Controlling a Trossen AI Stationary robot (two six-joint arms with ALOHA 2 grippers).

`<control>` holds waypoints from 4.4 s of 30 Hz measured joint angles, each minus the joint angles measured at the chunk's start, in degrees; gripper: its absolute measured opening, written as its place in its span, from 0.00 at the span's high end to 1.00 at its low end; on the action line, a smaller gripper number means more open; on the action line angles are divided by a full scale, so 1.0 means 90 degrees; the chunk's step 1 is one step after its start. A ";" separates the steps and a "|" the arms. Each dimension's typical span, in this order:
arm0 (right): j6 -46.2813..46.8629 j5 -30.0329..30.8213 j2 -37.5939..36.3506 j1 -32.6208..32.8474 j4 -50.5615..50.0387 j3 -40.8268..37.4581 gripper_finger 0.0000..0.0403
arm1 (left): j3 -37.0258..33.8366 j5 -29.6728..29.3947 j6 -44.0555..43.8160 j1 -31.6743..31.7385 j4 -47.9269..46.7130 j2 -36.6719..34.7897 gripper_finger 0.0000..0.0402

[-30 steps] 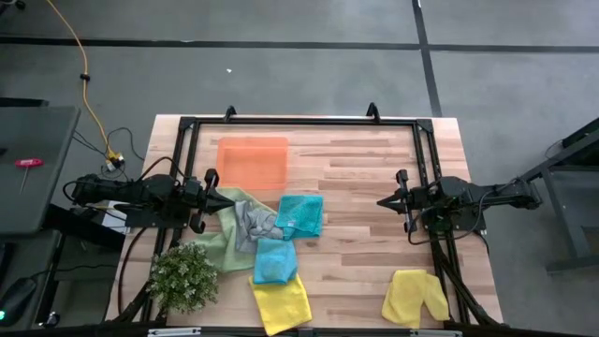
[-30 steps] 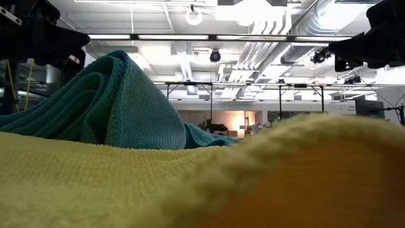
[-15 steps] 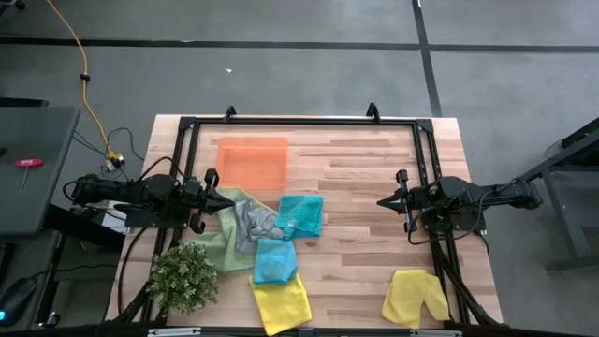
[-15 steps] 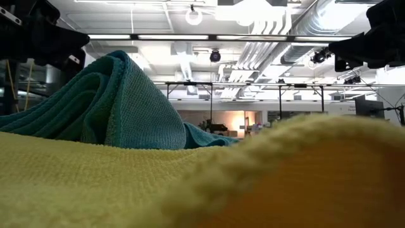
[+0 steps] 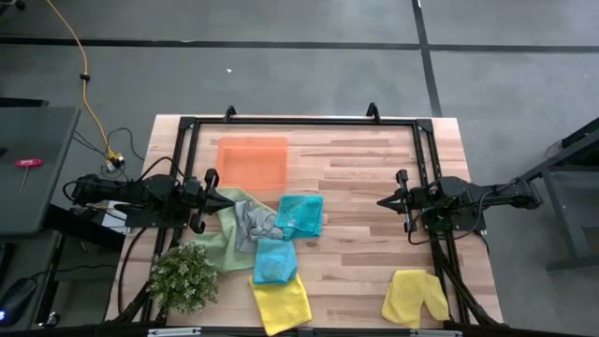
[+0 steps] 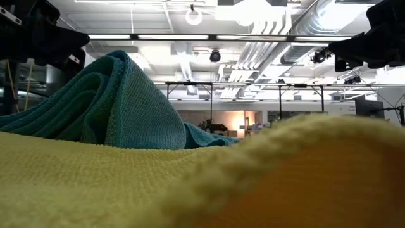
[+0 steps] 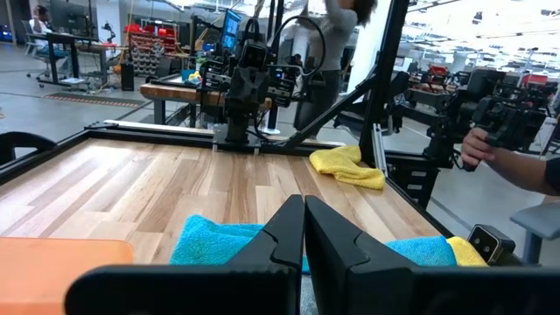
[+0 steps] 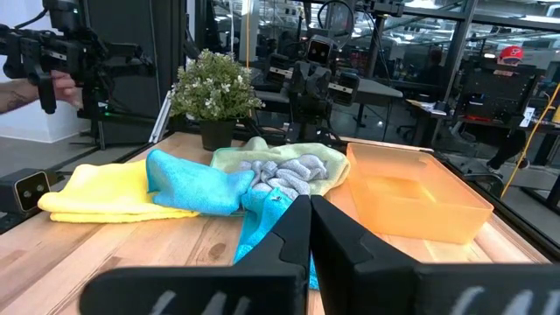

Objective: Fold microfiber towels

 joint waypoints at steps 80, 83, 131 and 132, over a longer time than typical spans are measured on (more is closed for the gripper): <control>-0.0170 0.1459 0.3262 -0.0136 0.2901 0.0964 0.71 | 0.4694 -0.1499 0.1732 -0.0482 -0.1005 1.0455 0.60; -0.0169 0.1458 0.3262 -0.0136 0.2899 0.0964 0.71 | 0.4694 -0.1642 0.1882 -0.0490 -0.0813 1.0455 0.63; -0.0168 0.1457 0.3264 -0.0138 0.2896 0.0964 0.71 | 0.9095 -0.1475 0.2401 0.1741 -0.0875 1.0353 1.00; -0.0168 0.1457 0.3262 -0.0138 0.2893 0.0967 0.71 | 0.9092 -0.1398 0.2229 0.1840 -0.0978 1.0353 1.00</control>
